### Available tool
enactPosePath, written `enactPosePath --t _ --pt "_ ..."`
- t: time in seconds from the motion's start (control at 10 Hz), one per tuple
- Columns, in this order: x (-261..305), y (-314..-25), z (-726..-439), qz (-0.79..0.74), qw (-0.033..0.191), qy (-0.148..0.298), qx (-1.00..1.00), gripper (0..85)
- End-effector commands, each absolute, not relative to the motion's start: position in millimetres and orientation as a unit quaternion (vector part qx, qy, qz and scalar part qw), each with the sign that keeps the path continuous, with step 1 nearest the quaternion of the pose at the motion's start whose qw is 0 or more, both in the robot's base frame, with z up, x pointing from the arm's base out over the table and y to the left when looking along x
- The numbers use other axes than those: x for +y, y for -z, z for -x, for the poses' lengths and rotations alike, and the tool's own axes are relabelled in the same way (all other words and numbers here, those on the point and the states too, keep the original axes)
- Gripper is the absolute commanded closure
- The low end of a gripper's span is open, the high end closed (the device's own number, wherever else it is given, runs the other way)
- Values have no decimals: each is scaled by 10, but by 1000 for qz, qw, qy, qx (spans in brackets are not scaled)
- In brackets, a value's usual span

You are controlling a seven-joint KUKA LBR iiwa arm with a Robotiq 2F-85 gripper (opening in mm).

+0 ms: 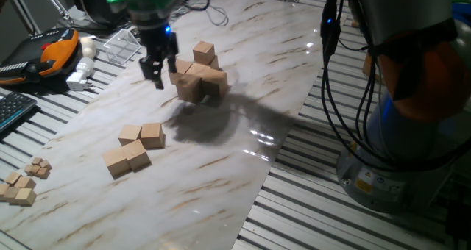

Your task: Stack the blocks into a cross shape

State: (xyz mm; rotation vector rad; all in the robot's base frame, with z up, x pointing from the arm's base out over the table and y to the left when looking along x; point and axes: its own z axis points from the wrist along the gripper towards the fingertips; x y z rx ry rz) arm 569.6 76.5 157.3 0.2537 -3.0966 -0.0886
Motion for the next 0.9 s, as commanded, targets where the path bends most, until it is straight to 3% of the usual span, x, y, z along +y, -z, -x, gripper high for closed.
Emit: enactPosePath --t 0.0,0.5,0.8 --pt "1130 -1514 -5689 -90 16 31 -995 170" --pt "1412 -1155 -5672 -123 -1 47 -991 170" --pt "1455 -987 -5692 -163 -26 38 -986 170"
